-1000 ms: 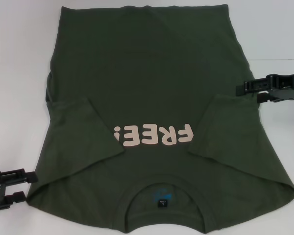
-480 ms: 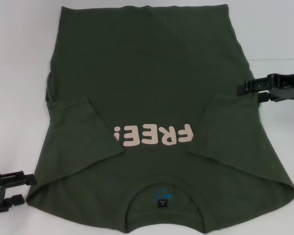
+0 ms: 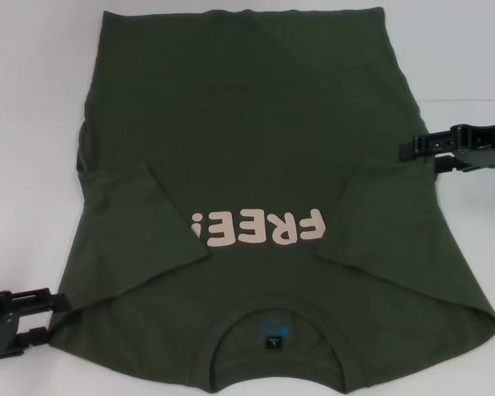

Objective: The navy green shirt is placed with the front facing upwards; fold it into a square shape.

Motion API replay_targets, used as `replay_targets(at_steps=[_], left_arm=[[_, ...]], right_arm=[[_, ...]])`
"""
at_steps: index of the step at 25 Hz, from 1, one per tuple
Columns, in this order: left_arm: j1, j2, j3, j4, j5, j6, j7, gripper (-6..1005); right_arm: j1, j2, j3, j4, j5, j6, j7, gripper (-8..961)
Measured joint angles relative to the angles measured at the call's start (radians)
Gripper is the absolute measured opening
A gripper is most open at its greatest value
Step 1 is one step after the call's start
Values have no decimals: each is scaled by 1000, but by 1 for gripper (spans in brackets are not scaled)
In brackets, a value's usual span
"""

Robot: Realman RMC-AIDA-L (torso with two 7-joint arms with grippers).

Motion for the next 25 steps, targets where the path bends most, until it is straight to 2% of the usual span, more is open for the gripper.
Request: replay_targets(at_steps=[11,25], left_arm=[[-43,-2,16,-38,-7,-1,21,719],[-92,13,32,-90,-3,-47,26,719]], right_arm=[[0,0,1,0,0,-2,0,914],[-7,-3,9,-5,0,-4,0,915]])
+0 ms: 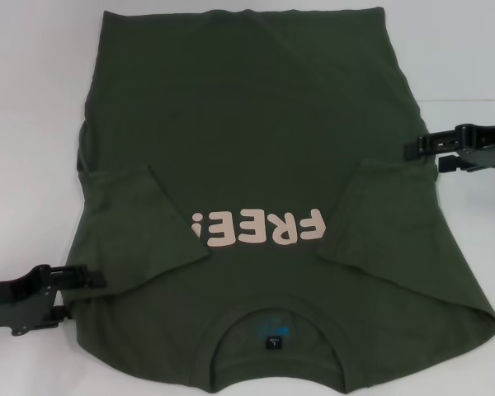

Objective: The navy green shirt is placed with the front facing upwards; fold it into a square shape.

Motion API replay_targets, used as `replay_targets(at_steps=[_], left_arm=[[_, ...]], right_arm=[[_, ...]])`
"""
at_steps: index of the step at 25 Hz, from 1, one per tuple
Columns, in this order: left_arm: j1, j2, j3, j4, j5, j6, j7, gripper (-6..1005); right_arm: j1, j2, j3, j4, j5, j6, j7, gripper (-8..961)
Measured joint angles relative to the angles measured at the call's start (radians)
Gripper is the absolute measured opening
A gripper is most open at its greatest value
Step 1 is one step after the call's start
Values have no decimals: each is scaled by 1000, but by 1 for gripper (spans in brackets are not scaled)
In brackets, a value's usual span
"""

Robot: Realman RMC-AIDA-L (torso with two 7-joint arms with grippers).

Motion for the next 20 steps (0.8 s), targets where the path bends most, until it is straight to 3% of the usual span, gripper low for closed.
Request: replay_targets(at_steps=[6,17,20], left_arm=[[-3,-1,4,4,-8,17,24,691],[-5,5,10,8,-4,16,41,238],[-5,7,4,9,-13,26,60,169]], right_arm=[[-3,0,1,-16,1,-14,0,915],[-14,-7,1,-18,2,-62,-44,915],[-27,-17,1,-19,2,-91,-53,915]])
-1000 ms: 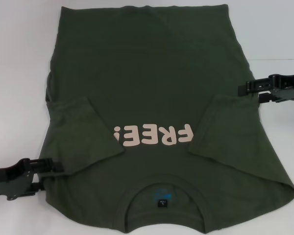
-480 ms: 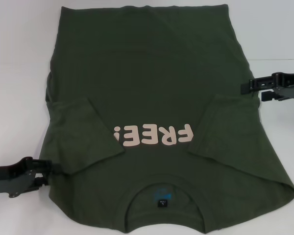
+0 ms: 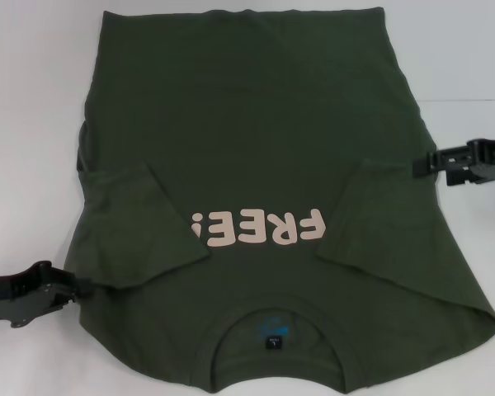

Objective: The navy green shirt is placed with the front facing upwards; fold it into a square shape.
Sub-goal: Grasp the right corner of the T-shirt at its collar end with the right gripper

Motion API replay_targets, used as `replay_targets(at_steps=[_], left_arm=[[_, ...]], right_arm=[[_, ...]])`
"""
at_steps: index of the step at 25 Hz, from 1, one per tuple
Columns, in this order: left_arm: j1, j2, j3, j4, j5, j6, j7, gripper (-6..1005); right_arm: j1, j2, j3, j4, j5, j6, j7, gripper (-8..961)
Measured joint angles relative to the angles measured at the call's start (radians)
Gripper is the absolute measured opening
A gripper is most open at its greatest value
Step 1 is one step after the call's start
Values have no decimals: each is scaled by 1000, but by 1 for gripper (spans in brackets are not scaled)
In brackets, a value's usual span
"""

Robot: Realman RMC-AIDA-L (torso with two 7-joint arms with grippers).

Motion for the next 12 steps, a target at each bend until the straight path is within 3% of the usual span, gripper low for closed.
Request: replay_targets(at_steps=[5,12], left_arm=[[-7,7,-4,1,-19,31,23,55],[-13,11,-5,1,-41,29,34,55]], right_arm=[[-37,-34,-6,-1,-15,-82,-11,914],[-83,-64,-1,-4,-89,-148,20,914]])
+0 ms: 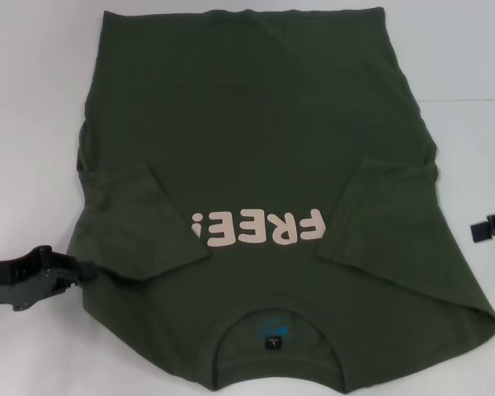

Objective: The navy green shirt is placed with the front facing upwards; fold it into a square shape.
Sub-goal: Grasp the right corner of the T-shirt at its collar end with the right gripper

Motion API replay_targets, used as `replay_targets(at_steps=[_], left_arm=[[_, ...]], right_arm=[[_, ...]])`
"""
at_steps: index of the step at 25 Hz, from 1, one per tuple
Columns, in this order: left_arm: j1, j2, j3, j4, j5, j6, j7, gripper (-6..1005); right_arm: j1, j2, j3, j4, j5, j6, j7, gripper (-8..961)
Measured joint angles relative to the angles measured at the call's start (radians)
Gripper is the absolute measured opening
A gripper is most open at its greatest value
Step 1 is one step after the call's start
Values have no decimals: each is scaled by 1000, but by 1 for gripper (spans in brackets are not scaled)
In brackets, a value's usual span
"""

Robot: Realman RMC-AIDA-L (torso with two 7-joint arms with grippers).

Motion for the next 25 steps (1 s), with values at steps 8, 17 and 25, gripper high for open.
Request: replay_targets(at_steps=[8,17,25], left_arm=[[-10,2,2,-6,0,-20,1,55],[-2,1,0,-7,-2,-21,-4,55],[-2,0,0,-8,-2,-21,-5,55]], right_arm=[[-24,19,-34,-50,-29,-50,-117,914],[-5,82,-72,-51,-138,-49,-188,914],[-1,93,-74,-42,-159,-47,-166,915]])
